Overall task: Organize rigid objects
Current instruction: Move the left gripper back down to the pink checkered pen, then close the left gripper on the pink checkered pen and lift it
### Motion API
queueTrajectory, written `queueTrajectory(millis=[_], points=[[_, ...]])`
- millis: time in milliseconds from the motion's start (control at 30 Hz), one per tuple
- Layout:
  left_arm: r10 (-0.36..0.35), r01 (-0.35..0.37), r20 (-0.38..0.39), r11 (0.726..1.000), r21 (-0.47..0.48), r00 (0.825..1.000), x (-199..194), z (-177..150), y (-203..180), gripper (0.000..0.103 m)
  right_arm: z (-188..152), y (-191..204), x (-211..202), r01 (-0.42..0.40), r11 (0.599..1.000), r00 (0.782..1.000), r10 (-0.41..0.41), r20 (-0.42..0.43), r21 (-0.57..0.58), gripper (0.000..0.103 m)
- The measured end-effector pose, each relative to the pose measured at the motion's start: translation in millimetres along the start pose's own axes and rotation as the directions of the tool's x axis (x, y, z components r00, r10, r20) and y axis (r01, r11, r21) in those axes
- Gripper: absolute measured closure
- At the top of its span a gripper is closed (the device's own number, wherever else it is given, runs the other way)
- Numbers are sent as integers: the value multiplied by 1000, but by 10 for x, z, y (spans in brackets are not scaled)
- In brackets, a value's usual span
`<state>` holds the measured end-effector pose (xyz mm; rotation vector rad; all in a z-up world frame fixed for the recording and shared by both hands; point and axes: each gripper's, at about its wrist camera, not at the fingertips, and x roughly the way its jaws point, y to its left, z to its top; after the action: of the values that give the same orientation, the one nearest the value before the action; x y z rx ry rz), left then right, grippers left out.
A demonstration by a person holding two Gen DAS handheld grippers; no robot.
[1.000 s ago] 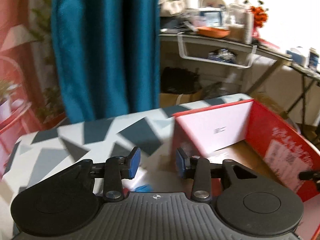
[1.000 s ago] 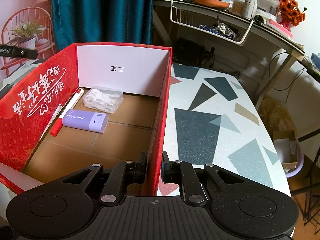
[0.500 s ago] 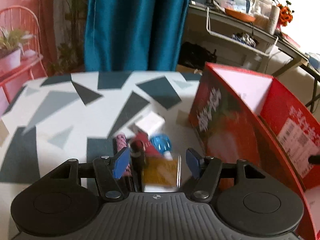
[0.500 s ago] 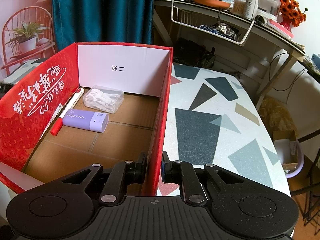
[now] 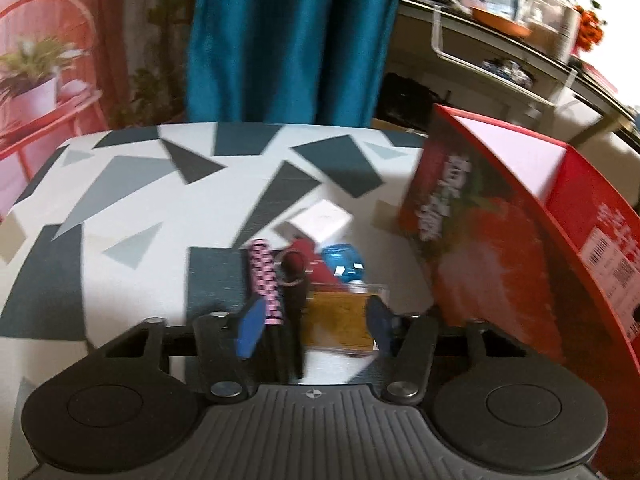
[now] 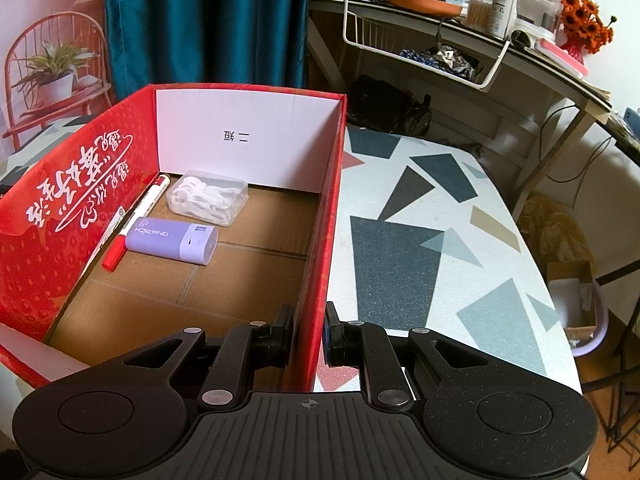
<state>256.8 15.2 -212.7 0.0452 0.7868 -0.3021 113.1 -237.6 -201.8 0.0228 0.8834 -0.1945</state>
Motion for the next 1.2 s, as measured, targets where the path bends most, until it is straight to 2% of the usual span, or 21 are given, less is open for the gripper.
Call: queueTrajectory(millis=[200, 267, 633, 800, 1200], points=[[72, -71, 9, 995, -72, 997, 55, 57, 165, 75, 0, 2, 1, 0, 1000, 1000, 0, 0, 0, 89], [83, -82, 7, 994, -74, 997, 90, 78, 173, 78, -1, 0, 1, 0, 1000, 1000, 0, 0, 0, 89], [125, -125, -17, 992, -33, 992, 267, 74, 106, 79, 1, 3, 2, 1, 1000, 1000, -1, -1, -1, 89], [178, -177, -48, 984, 10, 983, 348, 27, 68, 78, 1, 1, 0, 0, 1000, 1000, 0, -1, 0, 89], [181, -178, -39, 982, 57, 983, 390, 47, 63, 78, 1, -1, 2, -1, 1000, 1000, 1, -3, 0, 89]])
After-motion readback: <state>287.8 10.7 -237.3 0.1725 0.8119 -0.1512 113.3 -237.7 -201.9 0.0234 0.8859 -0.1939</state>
